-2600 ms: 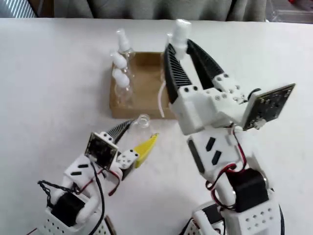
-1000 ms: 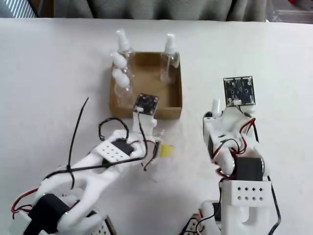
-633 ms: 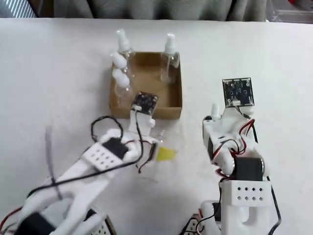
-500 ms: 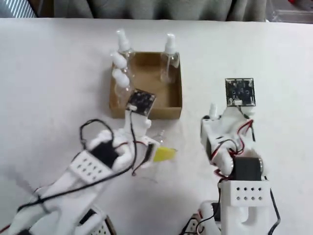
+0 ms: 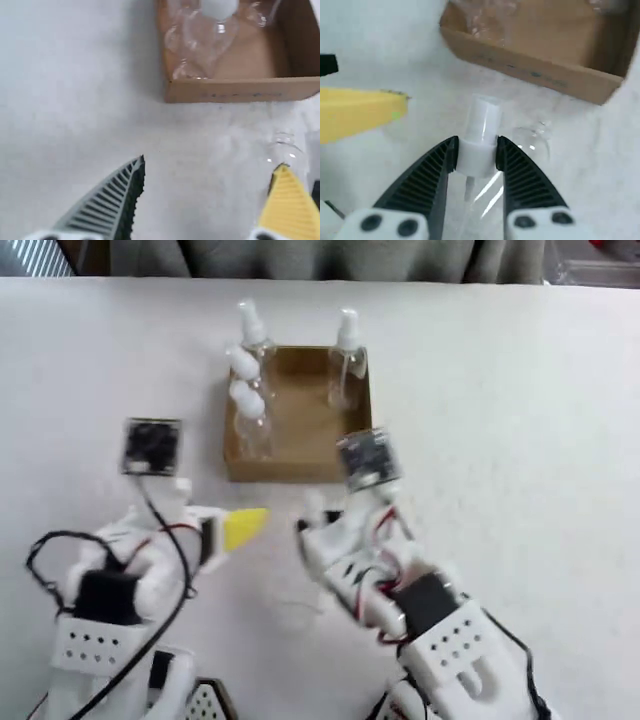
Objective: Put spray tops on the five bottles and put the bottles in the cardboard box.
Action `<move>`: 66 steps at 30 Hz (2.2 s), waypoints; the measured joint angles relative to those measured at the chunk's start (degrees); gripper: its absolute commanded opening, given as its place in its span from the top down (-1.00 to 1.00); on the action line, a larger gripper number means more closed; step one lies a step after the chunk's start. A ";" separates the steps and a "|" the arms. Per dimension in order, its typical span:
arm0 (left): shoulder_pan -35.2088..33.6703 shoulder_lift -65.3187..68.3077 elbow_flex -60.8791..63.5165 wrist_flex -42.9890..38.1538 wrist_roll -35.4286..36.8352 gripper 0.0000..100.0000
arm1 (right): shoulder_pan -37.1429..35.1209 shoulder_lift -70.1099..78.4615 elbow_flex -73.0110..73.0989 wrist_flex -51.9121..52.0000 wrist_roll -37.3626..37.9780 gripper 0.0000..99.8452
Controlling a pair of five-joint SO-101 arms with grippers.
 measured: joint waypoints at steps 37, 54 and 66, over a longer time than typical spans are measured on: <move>-17.76 -0.09 7.38 -7.47 1.05 0.26 | -0.62 25.32 3.69 -31.82 -4.31 0.78; -15.03 4.84 7.38 -10.46 1.05 0.26 | 9.76 25.93 -5.54 -8.88 -5.45 0.86; -17.32 16.35 15.56 -34.64 1.05 0.26 | 9.76 37.27 -18.99 2.29 -11.34 0.57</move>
